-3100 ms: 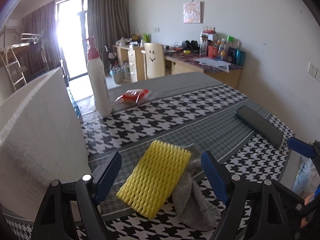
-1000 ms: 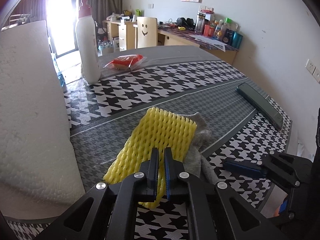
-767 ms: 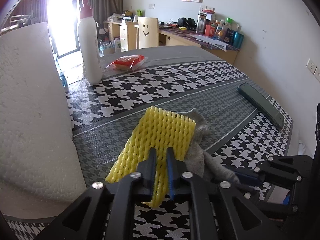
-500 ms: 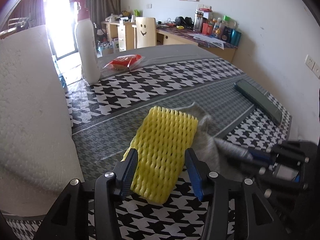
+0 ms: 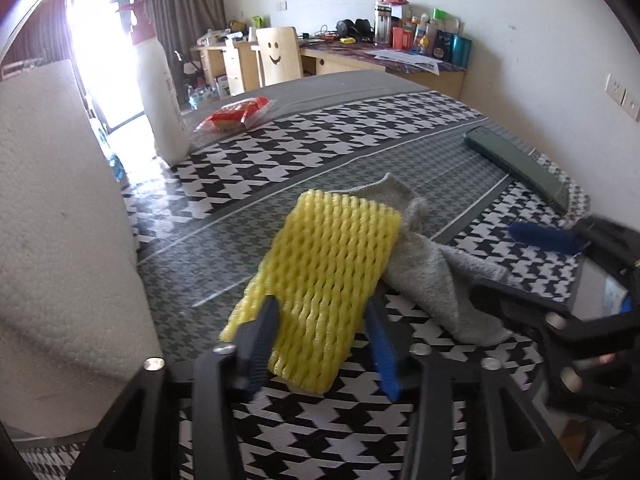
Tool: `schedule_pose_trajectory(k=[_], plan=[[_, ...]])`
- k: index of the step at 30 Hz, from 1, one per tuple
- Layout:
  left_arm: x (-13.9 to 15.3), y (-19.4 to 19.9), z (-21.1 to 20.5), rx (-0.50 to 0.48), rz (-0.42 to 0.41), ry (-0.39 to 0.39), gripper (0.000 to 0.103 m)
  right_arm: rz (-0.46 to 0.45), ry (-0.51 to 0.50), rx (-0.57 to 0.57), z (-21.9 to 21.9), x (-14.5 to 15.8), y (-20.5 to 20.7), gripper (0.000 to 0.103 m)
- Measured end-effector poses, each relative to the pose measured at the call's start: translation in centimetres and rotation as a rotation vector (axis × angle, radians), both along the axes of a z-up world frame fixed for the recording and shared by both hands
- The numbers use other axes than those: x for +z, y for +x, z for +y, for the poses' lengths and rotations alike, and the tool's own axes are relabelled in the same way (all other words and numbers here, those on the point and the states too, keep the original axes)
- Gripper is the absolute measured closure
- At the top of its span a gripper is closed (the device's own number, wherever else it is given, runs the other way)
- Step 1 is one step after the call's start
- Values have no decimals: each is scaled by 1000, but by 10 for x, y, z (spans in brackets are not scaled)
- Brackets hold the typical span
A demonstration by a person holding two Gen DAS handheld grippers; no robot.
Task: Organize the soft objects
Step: 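Lift the yellow net with the left tool while the right tool lowers onto the grey cloth, then close the right gripper on the grey cloth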
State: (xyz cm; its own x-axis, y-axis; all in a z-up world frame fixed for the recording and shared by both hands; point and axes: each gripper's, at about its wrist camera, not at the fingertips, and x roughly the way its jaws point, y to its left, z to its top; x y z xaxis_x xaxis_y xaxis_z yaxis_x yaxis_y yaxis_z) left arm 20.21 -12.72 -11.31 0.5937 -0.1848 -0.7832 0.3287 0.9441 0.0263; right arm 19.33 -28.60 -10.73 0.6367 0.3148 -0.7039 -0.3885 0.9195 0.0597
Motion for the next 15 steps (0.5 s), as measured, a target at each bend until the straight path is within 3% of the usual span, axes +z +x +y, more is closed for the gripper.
schedule_pose_trajectory(k=[1,6,7,15], plan=[[0,0,1,6,-4,5,71,-11,1,-7,-1,1,0,32],[1,-1,7,3,-24,5,84,-37,28,16,2,9,-3,32],[2,-1,8,-1,-27,-5,91,-35,21,18,4,9,-2,32],[22,-17,16,-3,-93,-64,92,-15,9,32,16,3,6,32]])
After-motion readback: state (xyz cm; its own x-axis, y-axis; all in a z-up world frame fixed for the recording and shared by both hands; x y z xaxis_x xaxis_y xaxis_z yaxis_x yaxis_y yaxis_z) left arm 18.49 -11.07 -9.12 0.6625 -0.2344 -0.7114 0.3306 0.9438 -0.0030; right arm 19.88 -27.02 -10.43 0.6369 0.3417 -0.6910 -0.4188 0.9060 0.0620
